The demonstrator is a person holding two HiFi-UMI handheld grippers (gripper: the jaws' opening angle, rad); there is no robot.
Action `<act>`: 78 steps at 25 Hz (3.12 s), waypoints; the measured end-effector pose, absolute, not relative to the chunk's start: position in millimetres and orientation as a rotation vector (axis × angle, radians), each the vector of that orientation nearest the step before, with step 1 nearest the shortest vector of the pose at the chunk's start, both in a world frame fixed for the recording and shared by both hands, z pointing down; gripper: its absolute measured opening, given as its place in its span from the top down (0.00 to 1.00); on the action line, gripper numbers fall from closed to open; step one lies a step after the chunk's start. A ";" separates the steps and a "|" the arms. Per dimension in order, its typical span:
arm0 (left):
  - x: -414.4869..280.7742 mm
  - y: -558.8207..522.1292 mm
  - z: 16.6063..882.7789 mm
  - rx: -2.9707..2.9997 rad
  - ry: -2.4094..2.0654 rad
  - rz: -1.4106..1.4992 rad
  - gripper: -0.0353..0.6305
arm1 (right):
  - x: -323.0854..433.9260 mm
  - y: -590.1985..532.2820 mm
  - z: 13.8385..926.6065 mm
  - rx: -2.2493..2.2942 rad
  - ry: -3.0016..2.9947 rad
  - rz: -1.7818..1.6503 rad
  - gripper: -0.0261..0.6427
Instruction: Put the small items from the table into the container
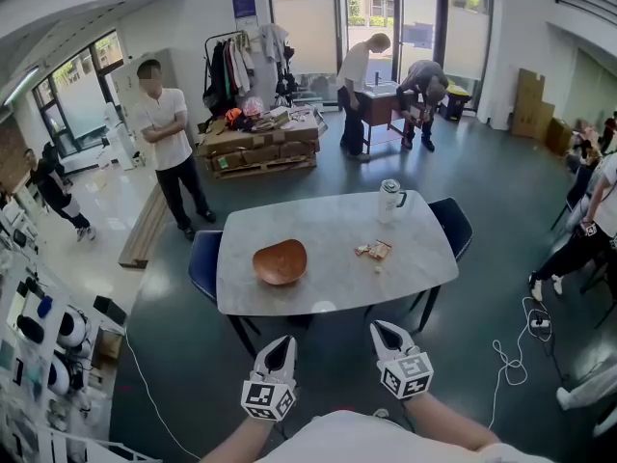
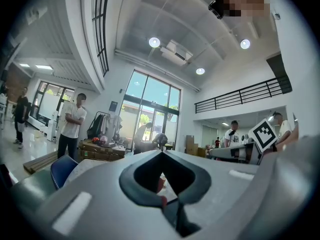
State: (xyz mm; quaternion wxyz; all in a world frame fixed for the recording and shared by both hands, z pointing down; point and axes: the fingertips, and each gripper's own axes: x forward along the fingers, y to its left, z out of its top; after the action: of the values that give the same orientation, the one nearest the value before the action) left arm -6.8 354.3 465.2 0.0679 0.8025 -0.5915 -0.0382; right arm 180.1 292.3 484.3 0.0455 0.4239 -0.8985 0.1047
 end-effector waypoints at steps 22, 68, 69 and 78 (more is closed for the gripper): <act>-48.0 322.9 505.4 2.371 -1.706 -0.117 0.94 | 140.3 278.9 517.9 1.378 -2.695 0.397 0.92; -100.6 -98.9 505.0 2.160 -1.813 -0.041 0.94 | 88.3 -178.1 563.6 1.213 -2.629 0.578 0.92; -98.5 -102.1 506.1 2.166 -1.801 -0.037 0.94 | 97.9 -183.5 574.9 1.239 -2.588 0.587 0.92; -82.3 -116.0 518.2 2.187 -1.712 0.018 0.94 | 202.1 -197.0 721.3 1.359 -2.116 0.678 0.92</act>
State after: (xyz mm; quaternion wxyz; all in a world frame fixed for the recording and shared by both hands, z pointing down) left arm -82.3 -116.0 518.2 0.1808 0.7744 -0.6062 0.0062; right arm 202.1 -197.0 721.3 0.2652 0.5029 -0.7834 0.2511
